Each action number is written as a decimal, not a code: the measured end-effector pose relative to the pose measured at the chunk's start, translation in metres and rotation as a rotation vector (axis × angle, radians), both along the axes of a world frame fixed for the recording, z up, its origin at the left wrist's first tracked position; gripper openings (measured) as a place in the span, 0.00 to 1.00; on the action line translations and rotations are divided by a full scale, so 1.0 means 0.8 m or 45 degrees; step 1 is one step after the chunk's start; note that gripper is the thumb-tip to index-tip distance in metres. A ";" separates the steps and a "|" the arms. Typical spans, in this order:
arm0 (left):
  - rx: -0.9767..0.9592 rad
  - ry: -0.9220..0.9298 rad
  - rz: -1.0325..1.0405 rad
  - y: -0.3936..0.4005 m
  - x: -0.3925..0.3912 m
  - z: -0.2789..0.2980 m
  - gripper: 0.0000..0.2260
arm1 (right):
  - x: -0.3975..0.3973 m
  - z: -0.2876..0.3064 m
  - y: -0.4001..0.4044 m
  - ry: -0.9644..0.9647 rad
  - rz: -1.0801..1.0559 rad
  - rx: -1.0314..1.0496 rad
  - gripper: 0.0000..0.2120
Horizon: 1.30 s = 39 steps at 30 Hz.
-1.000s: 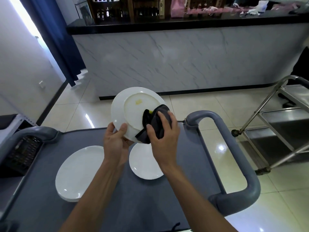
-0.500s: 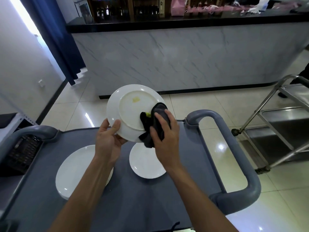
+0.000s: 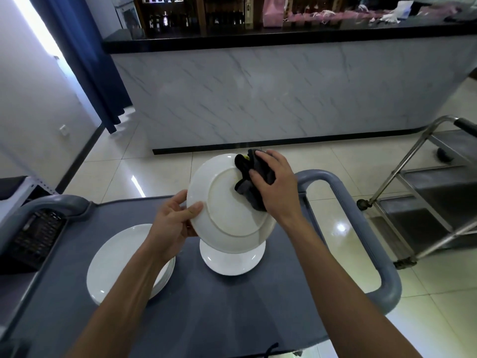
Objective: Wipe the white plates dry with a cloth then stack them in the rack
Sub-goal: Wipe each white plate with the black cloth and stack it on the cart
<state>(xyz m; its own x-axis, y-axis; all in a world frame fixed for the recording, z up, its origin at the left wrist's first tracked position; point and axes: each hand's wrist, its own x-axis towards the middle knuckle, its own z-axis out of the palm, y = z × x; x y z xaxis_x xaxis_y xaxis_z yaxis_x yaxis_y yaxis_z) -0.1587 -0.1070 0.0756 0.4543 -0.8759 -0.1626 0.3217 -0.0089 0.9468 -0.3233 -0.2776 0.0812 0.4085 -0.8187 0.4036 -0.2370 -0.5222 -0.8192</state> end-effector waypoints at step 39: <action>0.081 -0.795 0.157 -0.009 -0.017 -0.046 0.12 | -0.062 -0.049 0.011 0.137 -0.100 -0.103 0.16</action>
